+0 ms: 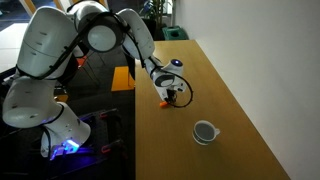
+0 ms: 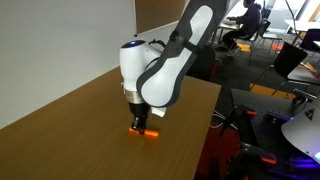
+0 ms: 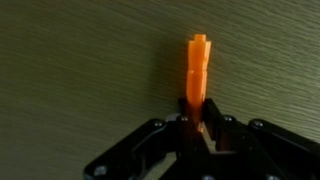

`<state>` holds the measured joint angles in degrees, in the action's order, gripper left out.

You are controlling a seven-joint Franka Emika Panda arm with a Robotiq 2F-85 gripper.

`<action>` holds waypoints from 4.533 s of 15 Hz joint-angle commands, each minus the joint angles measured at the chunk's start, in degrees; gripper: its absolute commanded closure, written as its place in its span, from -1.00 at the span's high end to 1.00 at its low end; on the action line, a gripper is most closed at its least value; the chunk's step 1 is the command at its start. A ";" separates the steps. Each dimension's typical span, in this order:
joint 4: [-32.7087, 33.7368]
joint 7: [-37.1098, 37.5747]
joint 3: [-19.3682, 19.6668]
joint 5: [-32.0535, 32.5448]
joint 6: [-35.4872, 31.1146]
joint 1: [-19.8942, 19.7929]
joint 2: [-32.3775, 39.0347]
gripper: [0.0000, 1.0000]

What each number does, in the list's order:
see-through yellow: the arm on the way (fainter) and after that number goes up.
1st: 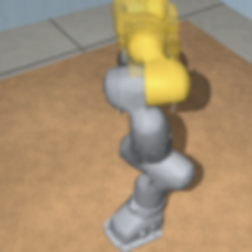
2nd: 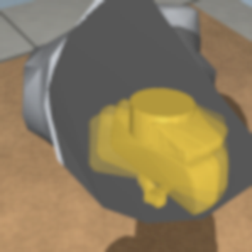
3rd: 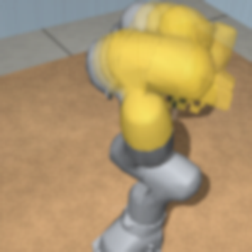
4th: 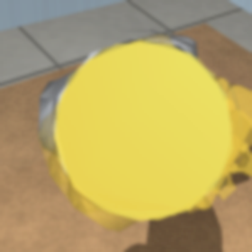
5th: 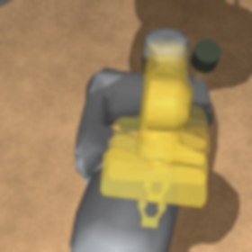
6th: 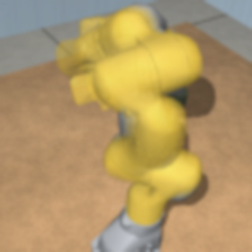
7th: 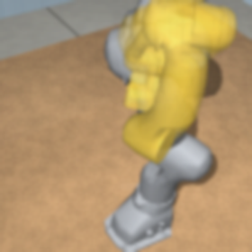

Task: Put the marker in the cup

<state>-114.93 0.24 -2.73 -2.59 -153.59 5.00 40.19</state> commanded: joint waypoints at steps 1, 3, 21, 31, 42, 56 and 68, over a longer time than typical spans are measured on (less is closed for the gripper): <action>-0.61 0.41 -1.35 -1.20 2.48 -1.46 -1.78 -0.90; -2.48 -0.38 -2.52 -2.58 3.25 -2.76 -4.20 -0.90; -5.26 -1.75 4.80 6.09 29.47 -6.67 -29.75 -0.90; -4.60 34.80 9.02 25.87 16.72 -1.89 -25.96 -0.90; -4.65 57.08 12.34 39.48 13.44 1.55 -24.48 -0.90; -7.19 106.31 10.30 70.71 16.61 1.50 -24.28 -0.90; -5.61 122.06 9.24 84.09 17.21 -3.45 -21.09 -0.90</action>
<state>-122.12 119.31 7.80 78.52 -136.57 3.84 17.75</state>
